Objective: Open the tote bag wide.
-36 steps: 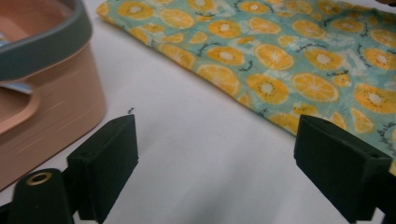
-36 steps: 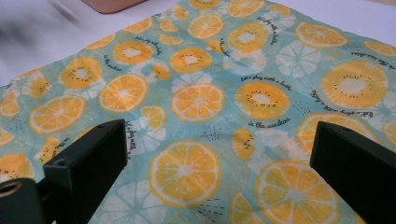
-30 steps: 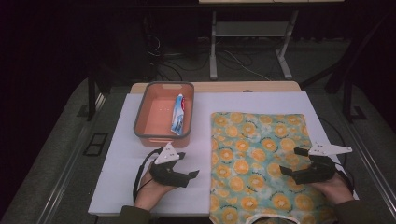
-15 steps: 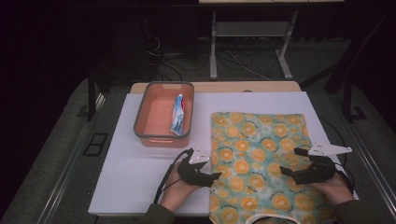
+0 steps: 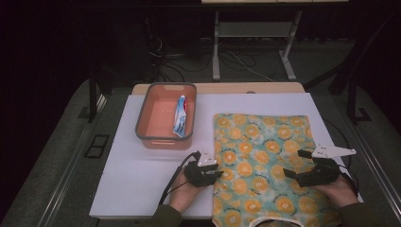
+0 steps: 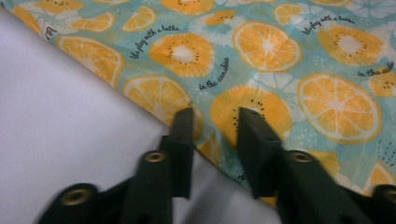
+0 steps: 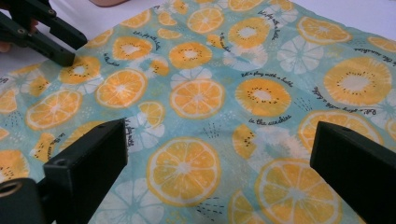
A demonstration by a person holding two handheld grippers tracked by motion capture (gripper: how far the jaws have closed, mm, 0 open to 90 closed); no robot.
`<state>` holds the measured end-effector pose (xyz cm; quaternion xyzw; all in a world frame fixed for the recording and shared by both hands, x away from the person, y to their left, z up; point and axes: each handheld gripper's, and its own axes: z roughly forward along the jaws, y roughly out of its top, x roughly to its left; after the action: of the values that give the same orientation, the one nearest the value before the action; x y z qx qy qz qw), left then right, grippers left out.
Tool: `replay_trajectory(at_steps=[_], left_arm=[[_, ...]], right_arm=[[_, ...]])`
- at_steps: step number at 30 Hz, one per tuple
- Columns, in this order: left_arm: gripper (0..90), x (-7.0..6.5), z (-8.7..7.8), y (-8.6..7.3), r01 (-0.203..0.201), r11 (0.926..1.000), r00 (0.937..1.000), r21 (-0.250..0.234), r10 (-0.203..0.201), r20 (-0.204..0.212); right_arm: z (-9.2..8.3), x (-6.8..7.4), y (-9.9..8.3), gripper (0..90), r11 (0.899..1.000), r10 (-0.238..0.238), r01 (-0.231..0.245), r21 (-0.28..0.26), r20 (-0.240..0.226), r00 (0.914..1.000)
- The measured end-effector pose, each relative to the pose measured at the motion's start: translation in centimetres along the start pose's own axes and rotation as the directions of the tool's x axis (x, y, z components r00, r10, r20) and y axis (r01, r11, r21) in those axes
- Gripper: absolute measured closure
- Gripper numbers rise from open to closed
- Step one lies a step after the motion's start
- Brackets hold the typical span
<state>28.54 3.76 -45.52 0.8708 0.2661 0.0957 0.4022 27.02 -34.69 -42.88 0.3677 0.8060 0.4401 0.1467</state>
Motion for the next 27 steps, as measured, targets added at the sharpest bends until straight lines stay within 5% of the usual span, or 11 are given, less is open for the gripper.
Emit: replay_trajectory(at_steps=[2,5,11,20,25,27], left_arm=[[86.3,-0.1,0.0,0.0,0.005,1.0000,0.9999,0.003,-0.005,0.015],[89.4,-0.1,0.0,0.3,0.005,0.9999,0.9998,0.015,-0.006,0.018],[89.6,1.0,0.2,1.3,0.009,0.9999,0.9998,-0.010,-0.009,-0.015],[89.7,4.9,2.6,3.2,0.032,0.9989,0.9954,-0.034,-0.035,-0.089],[88.5,5.3,3.2,3.1,0.057,0.9977,0.9949,-0.037,-0.060,-0.081],[80.1,5.2,2.8,3.1,0.066,0.9970,0.9939,-0.041,-0.069,-0.085]], right_arm=[[0.0,0.0,0.0,3.8,1.000,0.000,0.000,0.001,0.000,1.0000],[-0.1,0.0,0.0,3.8,1.000,0.002,-0.002,-0.003,-0.001,1.0000],[0.0,0.0,0.0,3.8,1.000,0.004,-0.004,-0.005,-0.005,1.0000],[-0.1,0.0,0.0,3.8,1.000,0.012,-0.012,-0.010,-0.008,0.9999],[-0.1,-0.1,0.0,3.8,1.000,0.013,-0.013,-0.011,-0.011,0.9999],[-0.1,-0.1,0.0,3.8,1.000,0.011,-0.011,-0.011,-0.011,0.9999]])
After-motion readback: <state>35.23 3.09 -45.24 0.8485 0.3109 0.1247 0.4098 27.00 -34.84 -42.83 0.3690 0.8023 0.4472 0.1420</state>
